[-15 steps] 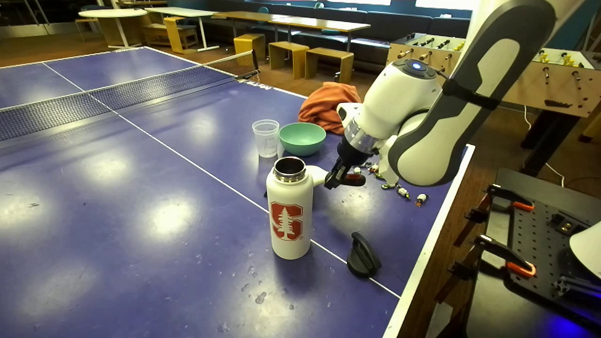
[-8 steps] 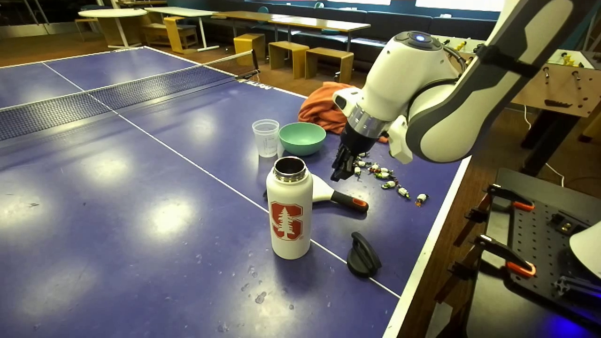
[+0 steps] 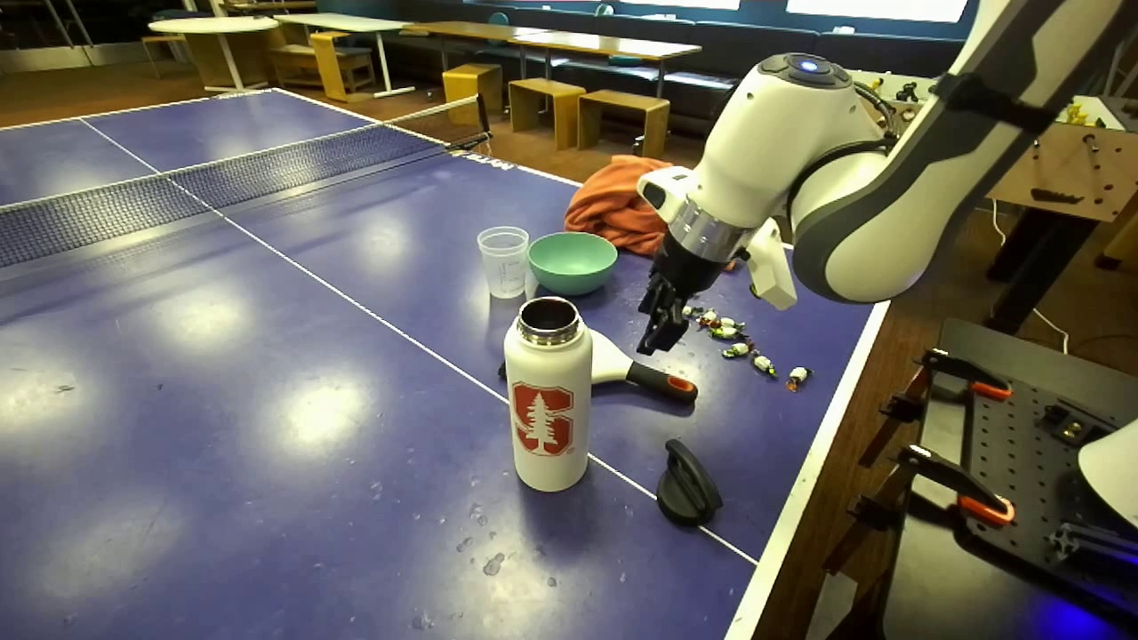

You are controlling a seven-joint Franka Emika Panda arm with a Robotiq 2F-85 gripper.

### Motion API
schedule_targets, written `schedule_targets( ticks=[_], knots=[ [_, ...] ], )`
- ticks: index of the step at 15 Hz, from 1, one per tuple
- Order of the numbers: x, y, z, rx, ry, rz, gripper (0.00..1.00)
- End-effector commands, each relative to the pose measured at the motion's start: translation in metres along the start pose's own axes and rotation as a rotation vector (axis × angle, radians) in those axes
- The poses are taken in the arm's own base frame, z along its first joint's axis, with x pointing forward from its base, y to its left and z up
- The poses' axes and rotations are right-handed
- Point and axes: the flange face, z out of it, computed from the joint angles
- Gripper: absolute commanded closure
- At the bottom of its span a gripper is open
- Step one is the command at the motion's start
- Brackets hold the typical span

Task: Move the cup backwards, empty the bowl then sweep the table.

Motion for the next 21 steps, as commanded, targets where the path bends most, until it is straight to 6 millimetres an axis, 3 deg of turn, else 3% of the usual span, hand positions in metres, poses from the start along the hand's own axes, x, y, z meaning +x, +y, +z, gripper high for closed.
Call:
schedule_targets(
  ticks=[1,3,4,5,9,14,21],
  knots=[
    [-0.034,-0.008,-0.004,0.025,0.105,0.081,0.00],
    [-0.049,-0.012,-0.006,0.029,0.207,0.129,0.00],
    [-0.013,0.001,-0.035,0.039,0.232,0.146,0.00],
    [-0.017,0.000,-0.032,0.051,0.242,0.171,0.00],
    [0.005,0.012,-0.047,0.049,0.286,0.282,0.00],
    [-0.025,0.023,-0.012,-0.006,0.177,0.369,0.00],
    [-0.052,0.006,0.025,0.045,0.084,0.368,0.00]
  ],
)
